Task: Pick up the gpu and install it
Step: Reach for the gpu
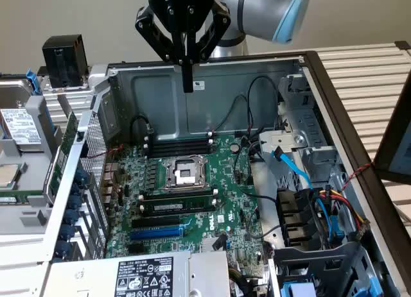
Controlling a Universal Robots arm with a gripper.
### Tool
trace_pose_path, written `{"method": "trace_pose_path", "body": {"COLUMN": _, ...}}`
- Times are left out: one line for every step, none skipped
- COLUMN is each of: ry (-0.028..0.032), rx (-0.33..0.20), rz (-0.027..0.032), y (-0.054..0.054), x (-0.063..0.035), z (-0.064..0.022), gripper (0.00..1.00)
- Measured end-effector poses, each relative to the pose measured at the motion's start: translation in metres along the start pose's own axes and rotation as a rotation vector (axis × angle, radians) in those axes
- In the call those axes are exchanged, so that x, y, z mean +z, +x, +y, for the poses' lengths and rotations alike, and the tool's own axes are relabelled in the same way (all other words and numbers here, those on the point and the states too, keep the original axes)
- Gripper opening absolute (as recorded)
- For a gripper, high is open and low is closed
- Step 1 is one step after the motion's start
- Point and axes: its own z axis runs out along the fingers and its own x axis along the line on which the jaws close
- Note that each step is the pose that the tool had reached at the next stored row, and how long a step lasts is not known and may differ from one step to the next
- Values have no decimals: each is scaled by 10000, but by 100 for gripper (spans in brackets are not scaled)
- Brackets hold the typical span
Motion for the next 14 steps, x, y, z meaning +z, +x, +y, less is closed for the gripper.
{"method": "trace_pose_path", "body": {"ry": 0, "rx": 0, "rz": 0, "y": 0, "x": 0, "z": 0, "gripper": 11}}
{"method": "trace_pose_path", "body": {"ry": 0, "rx": 0, "rz": 0, "y": 0, "x": 0, "z": 0, "gripper": 11}}
{"method": "trace_pose_path", "body": {"ry": 0, "rx": 0, "rz": 0, "y": 0, "x": 0, "z": 0, "gripper": 11}}
{"method": "trace_pose_path", "body": {"ry": 0, "rx": 0, "rz": -1, "y": 0, "x": 0, "z": 0, "gripper": 11}}
{"method": "trace_pose_path", "body": {"ry": 0, "rx": 0, "rz": 0, "y": 0, "x": 0, "z": 0, "gripper": 11}}
{"method": "trace_pose_path", "body": {"ry": 0, "rx": 0, "rz": 0, "y": 0, "x": 0, "z": 0, "gripper": 11}}
{"method": "trace_pose_path", "body": {"ry": 0, "rx": 0, "rz": 0, "y": 0, "x": 0, "z": 0, "gripper": 11}}
{"method": "trace_pose_path", "body": {"ry": 1, "rx": 0, "rz": 0, "y": 0, "x": 0, "z": 0, "gripper": 11}}
{"method": "trace_pose_path", "body": {"ry": 0, "rx": 0, "rz": -1, "y": 0, "x": 0, "z": 0, "gripper": 11}}
{"method": "trace_pose_path", "body": {"ry": 0, "rx": 0, "rz": -1, "y": 0, "x": 0, "z": 0, "gripper": 11}}
{"method": "trace_pose_path", "body": {"ry": 0, "rx": 0, "rz": -1, "y": 0, "x": 0, "z": 0, "gripper": 11}}
{"method": "trace_pose_path", "body": {"ry": 0, "rx": 1, "rz": 0, "y": 0, "x": 0, "z": 0, "gripper": 11}}
{"method": "trace_pose_path", "body": {"ry": 0, "rx": 1, "rz": -1, "y": 3, "x": 0, "z": 0, "gripper": 11}}
{"method": "trace_pose_path", "body": {"ry": 0, "rx": 2, "rz": -1, "y": 7, "x": 0, "z": 0, "gripper": 11}}
